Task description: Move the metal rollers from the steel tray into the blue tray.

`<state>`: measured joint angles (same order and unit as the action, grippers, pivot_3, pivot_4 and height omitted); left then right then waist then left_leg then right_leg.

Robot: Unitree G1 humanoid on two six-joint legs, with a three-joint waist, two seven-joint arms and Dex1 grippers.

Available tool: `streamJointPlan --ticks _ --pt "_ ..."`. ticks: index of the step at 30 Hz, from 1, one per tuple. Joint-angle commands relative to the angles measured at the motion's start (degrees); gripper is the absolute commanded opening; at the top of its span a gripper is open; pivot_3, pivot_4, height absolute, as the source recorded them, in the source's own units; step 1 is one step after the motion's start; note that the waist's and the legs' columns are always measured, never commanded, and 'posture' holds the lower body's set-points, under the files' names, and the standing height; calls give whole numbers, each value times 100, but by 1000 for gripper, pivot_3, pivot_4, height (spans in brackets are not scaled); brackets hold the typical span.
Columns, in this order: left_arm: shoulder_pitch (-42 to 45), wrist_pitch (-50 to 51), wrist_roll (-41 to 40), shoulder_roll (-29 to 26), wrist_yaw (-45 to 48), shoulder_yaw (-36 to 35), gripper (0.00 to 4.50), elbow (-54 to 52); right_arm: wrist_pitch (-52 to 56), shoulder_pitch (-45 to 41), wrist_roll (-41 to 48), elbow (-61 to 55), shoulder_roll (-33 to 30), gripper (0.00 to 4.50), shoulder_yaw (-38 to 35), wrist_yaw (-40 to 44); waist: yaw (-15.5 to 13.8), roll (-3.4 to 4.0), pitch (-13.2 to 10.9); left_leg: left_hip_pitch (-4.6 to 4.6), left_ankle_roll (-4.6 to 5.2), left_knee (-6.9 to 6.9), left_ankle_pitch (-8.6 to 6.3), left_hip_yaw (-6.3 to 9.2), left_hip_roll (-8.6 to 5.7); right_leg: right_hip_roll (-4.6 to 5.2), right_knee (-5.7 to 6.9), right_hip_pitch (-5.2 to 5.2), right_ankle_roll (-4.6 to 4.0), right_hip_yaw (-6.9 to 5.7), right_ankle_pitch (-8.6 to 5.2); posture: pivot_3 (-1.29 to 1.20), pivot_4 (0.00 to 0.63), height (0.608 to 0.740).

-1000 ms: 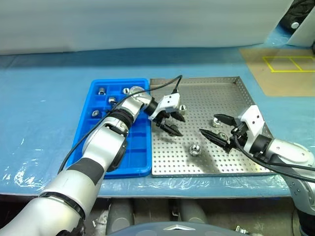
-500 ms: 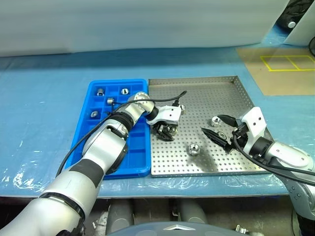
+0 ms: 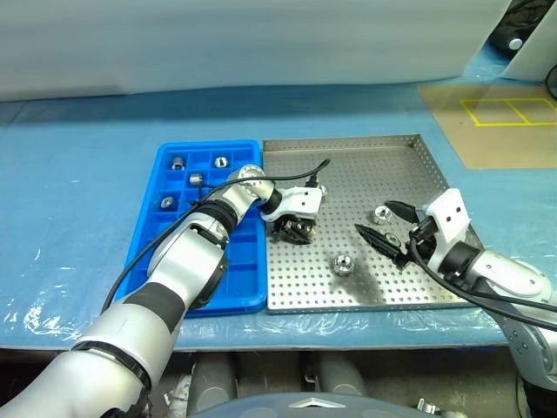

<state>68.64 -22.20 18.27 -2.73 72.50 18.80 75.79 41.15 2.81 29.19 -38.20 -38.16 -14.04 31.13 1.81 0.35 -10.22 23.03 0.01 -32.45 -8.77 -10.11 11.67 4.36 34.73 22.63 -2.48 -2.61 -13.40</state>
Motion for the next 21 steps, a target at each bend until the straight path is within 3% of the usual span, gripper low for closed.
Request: streamJointPlan --ticks 1,6,12,21 --pt "-31 65 11 -38 -218 -54 1764 3 -152 -127 -45 -7 -32 4039 -11 2 16 0 0 0 0 0 0 0 0 0 0 0 0 0 0 -557 150 740" --pt "76 66 -166 -89 -284 -258 1764 -33 -228 -236 -81 113 -47 4039 107 75 44 0 0 0 0 1 0 2 1 -1 0 1 0 0 0 -530 150 740" --pt "744 648 -1161 -268 246 -1265 1764 -244 -342 -664 -122 426 -59 4039 421 299 19 -3 -2 19 1 1 1 5 0 0 2 19 0 -1 1 -443 150 740" --pt "1131 1363 -1635 -1592 879 -1837 1764 -422 -756 -2096 -242 1539 41 4039 1233 1095 -44 -1 -4 8 -7 22 5 4 5 -5 7 31 -2 4 0 -237 150 740"
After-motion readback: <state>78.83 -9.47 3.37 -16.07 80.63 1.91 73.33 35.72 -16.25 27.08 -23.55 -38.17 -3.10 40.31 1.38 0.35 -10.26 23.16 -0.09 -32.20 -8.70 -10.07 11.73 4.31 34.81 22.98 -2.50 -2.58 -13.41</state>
